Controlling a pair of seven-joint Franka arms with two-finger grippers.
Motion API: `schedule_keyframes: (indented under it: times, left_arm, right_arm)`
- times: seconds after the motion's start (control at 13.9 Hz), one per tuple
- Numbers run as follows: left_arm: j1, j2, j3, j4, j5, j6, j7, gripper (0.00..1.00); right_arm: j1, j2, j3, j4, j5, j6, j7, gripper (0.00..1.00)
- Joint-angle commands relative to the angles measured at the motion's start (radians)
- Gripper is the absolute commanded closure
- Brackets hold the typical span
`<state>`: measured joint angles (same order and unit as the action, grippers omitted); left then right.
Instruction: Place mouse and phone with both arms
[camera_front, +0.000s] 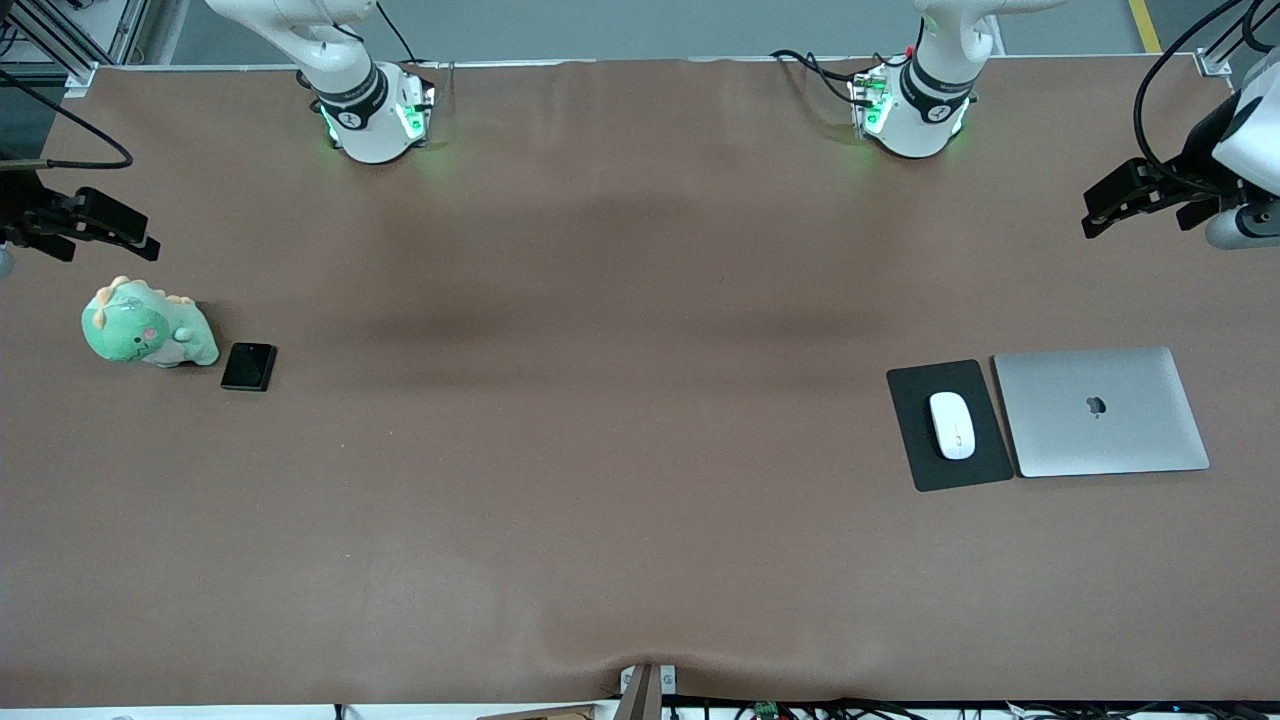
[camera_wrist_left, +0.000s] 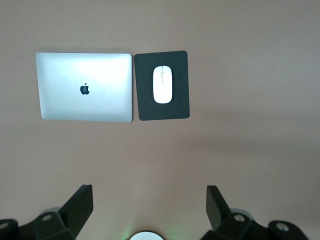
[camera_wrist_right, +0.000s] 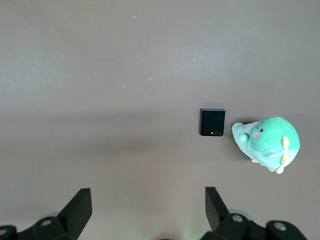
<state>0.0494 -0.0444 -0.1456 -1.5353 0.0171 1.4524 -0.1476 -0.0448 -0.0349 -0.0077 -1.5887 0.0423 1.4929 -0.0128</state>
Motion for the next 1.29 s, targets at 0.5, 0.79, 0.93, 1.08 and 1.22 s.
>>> schedule_keyframes:
  times: [0.5, 0.79, 0.93, 1.08, 1.22]
  left_arm:
    - [0.006, -0.014, 0.001, 0.02, -0.013, -0.01, 0.042, 0.0]
    - [0.006, -0.012, 0.001, 0.024, -0.014, -0.01, 0.039, 0.0]
    - [0.004, -0.012, 0.001, 0.026, -0.017, -0.01, 0.04, 0.0]
    - [0.006, -0.012, 0.001, 0.024, -0.019, -0.01, 0.033, 0.0]
    - [0.004, -0.012, 0.001, 0.024, -0.019, -0.01, 0.026, 0.0]
  right_arm:
    - [-0.003, -0.016, 0.031, 0.004, -0.056, -0.02, 0.028, 0.0]
    - [0.0, -0.016, 0.025, 0.007, -0.058, -0.023, 0.027, 0.0]
    - [0.002, -0.016, 0.025, 0.007, -0.058, -0.026, 0.028, 0.0]
    - [0.005, -0.016, 0.025, 0.007, -0.058, -0.023, 0.03, 0.0]
    - [0.006, -0.016, 0.026, 0.004, -0.056, -0.026, 0.03, 0.0]
